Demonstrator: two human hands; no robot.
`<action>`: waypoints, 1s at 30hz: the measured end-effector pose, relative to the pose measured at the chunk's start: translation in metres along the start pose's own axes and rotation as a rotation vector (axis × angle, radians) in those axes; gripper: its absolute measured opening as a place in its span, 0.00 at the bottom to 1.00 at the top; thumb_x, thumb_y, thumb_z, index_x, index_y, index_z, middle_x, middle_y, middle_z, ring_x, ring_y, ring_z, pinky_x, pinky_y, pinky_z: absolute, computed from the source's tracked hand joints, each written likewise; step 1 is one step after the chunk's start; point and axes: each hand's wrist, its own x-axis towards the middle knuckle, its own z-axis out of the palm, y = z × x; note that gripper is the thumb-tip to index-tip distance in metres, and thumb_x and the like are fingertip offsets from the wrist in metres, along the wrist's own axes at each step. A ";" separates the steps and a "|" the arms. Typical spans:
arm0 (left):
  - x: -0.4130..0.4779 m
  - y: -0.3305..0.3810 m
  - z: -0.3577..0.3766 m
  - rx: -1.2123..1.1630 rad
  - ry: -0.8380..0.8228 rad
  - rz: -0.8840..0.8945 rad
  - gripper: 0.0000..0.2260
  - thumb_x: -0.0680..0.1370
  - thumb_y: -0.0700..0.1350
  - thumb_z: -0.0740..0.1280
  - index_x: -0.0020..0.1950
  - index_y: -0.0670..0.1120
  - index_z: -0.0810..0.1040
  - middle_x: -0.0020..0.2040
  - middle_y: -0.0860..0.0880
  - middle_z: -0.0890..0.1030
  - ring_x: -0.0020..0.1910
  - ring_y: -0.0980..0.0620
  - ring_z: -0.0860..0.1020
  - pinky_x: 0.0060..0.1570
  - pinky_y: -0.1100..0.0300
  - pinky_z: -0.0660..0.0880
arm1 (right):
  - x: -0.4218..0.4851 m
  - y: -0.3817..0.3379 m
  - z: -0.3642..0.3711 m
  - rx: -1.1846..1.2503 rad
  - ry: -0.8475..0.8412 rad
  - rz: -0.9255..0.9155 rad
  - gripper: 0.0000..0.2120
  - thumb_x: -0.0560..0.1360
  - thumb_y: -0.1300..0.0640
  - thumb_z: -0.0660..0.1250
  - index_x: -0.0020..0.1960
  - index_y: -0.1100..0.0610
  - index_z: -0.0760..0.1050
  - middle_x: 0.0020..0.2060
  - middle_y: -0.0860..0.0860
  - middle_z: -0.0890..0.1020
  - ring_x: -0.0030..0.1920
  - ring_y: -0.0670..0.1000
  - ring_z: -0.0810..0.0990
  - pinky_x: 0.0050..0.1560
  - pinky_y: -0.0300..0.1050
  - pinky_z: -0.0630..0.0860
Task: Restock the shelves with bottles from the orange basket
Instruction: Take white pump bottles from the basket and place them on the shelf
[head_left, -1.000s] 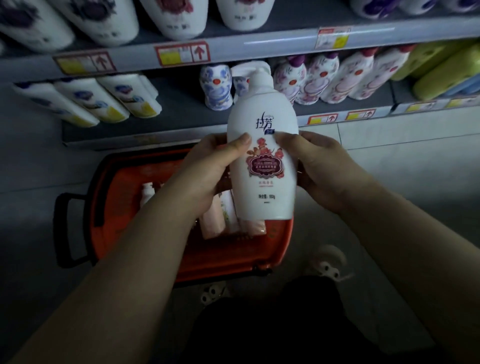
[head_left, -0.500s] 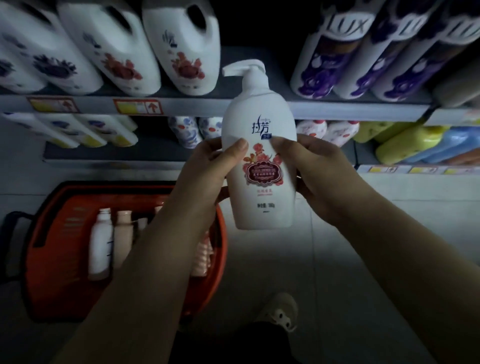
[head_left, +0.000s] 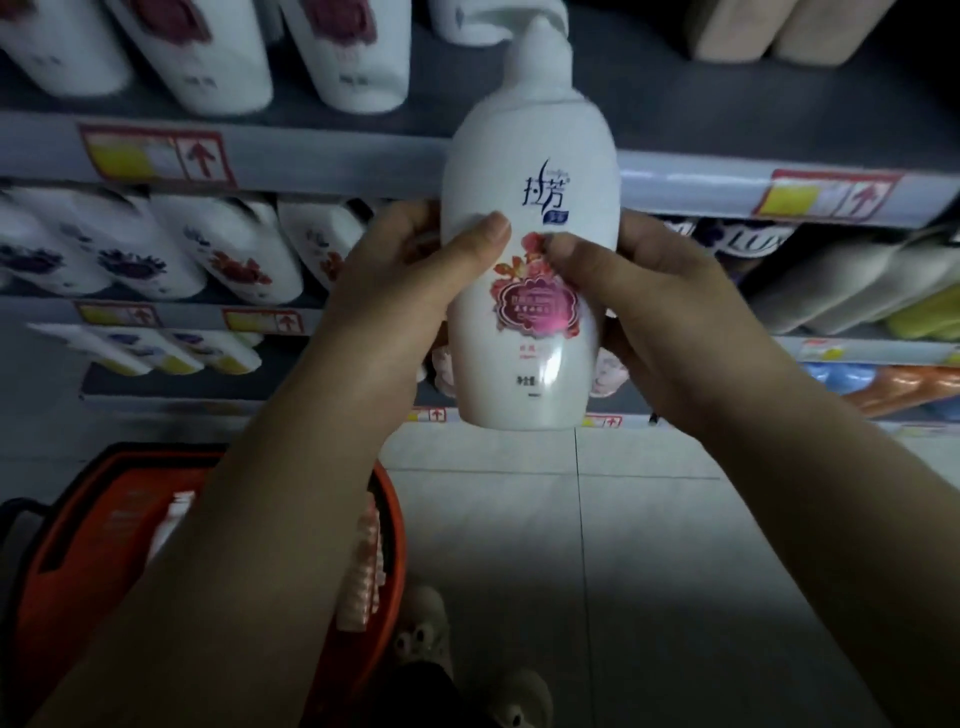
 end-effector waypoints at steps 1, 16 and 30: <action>0.004 0.011 0.001 0.009 0.001 0.030 0.20 0.70 0.52 0.70 0.60 0.47 0.76 0.52 0.49 0.84 0.48 0.52 0.84 0.43 0.54 0.79 | 0.004 -0.010 -0.001 -0.032 -0.001 -0.030 0.12 0.75 0.57 0.67 0.58 0.57 0.77 0.48 0.52 0.85 0.48 0.50 0.85 0.45 0.43 0.81; 0.095 0.086 0.019 0.178 0.222 0.525 0.17 0.72 0.39 0.72 0.60 0.40 0.75 0.52 0.51 0.81 0.48 0.63 0.81 0.46 0.69 0.76 | 0.101 -0.089 0.003 -0.414 0.274 -0.464 0.23 0.70 0.62 0.72 0.64 0.60 0.74 0.55 0.50 0.82 0.55 0.46 0.80 0.54 0.40 0.79; 0.128 0.057 0.002 0.356 0.124 0.560 0.29 0.75 0.34 0.64 0.76 0.47 0.63 0.72 0.49 0.67 0.69 0.58 0.70 0.62 0.64 0.73 | 0.146 -0.055 0.010 -0.433 0.334 -0.469 0.26 0.72 0.62 0.68 0.69 0.59 0.68 0.61 0.51 0.78 0.61 0.47 0.76 0.60 0.38 0.75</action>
